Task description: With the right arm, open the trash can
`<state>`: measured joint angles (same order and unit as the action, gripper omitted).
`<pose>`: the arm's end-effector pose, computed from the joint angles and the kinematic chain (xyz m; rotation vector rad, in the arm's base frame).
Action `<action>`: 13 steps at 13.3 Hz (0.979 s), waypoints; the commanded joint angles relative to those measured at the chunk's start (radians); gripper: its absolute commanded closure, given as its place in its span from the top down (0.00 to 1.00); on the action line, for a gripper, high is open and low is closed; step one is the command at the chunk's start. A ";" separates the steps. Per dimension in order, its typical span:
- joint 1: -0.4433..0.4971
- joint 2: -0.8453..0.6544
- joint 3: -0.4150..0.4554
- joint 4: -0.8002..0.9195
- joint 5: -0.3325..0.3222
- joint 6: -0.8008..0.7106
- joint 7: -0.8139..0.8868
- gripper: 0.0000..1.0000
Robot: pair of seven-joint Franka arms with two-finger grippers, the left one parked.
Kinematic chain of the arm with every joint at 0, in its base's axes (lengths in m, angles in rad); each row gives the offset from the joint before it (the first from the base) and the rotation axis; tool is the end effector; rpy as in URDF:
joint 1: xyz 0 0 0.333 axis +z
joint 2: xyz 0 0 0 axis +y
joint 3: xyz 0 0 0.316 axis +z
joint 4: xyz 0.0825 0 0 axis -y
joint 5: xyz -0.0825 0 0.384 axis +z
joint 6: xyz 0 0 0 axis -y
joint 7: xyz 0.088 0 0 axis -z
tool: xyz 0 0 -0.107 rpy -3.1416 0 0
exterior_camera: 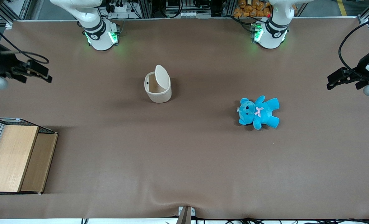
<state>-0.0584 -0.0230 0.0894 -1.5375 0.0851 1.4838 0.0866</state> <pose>0.5381 0.0270 0.6455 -3.0593 0.0758 0.0545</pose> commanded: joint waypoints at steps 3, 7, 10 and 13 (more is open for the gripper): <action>-0.031 -0.006 0.007 0.004 -0.062 0.078 0.005 1.00; -0.032 -0.006 -0.042 -0.004 -0.009 0.075 -0.010 1.00; -0.027 -0.008 -0.056 -0.004 0.016 0.064 -0.041 1.00; -0.023 -0.008 -0.054 -0.004 0.005 0.064 -0.044 1.00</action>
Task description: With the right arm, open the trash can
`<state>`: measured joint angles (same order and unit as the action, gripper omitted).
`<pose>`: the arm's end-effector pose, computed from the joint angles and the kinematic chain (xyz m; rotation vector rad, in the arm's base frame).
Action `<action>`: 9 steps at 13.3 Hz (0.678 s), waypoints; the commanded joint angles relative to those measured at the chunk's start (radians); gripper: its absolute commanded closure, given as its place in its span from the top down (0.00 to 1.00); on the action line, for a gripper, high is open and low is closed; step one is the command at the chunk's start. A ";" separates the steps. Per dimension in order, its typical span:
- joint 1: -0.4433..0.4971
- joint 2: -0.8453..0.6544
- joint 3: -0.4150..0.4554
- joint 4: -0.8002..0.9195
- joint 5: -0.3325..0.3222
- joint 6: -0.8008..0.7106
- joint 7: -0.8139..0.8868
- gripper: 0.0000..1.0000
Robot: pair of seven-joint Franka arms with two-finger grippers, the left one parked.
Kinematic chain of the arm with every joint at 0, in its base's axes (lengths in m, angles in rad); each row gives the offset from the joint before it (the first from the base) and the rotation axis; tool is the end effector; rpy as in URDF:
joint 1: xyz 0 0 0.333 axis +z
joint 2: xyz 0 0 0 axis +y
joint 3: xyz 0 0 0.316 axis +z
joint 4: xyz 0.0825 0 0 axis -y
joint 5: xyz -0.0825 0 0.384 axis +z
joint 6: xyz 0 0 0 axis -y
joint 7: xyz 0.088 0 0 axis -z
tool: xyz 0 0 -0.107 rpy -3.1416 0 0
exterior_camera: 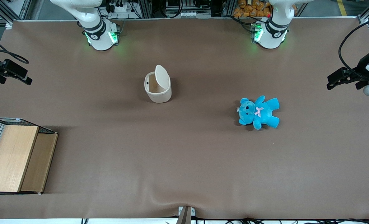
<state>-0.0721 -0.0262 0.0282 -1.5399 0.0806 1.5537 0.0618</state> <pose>0.5449 -0.0150 0.6523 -3.0568 0.1571 -0.0601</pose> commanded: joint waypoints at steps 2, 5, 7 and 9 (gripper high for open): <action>-0.003 -0.005 0.012 0.000 -0.036 -0.001 -0.017 1.00; -0.005 -0.005 0.012 -0.003 -0.041 -0.007 -0.016 1.00; -0.005 -0.003 0.012 -0.003 -0.039 -0.007 -0.016 1.00; -0.005 -0.001 0.012 -0.003 -0.039 -0.007 -0.016 1.00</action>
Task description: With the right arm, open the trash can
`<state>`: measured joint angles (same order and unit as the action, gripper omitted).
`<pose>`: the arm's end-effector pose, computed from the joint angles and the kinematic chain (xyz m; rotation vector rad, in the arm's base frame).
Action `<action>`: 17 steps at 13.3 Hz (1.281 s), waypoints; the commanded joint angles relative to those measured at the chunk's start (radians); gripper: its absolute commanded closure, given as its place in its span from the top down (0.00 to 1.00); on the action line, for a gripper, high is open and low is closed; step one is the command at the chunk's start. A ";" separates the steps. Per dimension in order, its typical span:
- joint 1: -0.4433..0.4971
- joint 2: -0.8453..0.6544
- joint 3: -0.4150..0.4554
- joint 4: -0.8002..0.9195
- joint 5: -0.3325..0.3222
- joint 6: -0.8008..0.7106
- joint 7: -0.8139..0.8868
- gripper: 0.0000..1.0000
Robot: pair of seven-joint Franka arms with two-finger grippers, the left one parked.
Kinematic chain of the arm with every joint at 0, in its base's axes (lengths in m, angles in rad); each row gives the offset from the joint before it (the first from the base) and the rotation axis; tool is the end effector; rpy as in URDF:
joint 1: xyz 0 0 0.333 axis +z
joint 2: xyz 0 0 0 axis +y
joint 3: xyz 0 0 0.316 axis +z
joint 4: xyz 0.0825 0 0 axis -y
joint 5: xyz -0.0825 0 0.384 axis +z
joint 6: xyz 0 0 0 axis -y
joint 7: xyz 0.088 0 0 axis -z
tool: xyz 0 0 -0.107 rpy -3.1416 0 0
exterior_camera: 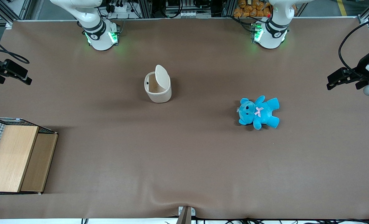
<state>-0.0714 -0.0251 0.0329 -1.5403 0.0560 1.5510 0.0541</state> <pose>0.5450 -0.0146 0.6511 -3.0825 0.1396 -0.0546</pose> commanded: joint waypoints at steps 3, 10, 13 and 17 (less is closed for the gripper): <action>-0.005 -0.001 0.007 0.000 -0.015 -0.003 -0.007 1.00; -0.004 0.007 0.007 0.003 -0.019 -0.005 -0.008 1.00; -0.005 0.007 0.007 0.005 -0.033 -0.032 -0.010 1.00; -0.004 0.007 0.009 0.003 -0.050 -0.035 -0.019 1.00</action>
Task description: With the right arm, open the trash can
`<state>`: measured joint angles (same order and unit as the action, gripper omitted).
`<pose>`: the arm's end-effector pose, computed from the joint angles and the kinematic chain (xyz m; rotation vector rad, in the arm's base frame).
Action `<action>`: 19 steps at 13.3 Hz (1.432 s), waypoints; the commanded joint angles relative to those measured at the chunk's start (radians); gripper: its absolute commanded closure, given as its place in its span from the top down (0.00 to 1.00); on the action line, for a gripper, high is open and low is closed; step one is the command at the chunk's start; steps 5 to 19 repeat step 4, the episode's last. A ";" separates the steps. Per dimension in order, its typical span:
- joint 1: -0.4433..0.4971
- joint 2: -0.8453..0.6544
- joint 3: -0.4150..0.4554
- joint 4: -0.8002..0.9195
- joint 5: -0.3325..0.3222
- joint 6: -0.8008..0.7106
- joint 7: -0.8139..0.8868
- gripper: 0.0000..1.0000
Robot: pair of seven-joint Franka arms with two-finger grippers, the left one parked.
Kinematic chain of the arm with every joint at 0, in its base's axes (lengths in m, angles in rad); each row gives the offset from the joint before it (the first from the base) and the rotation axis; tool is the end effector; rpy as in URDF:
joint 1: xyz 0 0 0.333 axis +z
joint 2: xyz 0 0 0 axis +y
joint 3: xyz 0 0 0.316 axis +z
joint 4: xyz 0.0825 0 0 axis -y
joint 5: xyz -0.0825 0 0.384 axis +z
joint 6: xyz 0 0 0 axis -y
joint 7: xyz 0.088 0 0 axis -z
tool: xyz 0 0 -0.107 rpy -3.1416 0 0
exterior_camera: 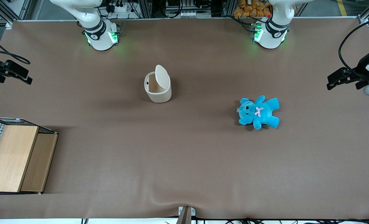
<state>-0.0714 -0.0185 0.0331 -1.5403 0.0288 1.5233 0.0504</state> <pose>0.5440 -0.0175 0.6449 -3.1105 0.1359 -0.0021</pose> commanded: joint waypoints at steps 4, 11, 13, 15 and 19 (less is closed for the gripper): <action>-0.002 0.000 0.008 0.003 -0.026 -0.008 -0.015 1.00; -0.002 0.000 0.008 0.003 -0.026 -0.008 -0.015 1.00; -0.002 0.000 0.008 0.003 -0.026 -0.008 -0.015 1.00; -0.002 0.000 0.008 0.003 -0.026 -0.008 -0.015 1.00; -0.002 0.000 0.008 0.003 -0.026 -0.008 -0.015 1.00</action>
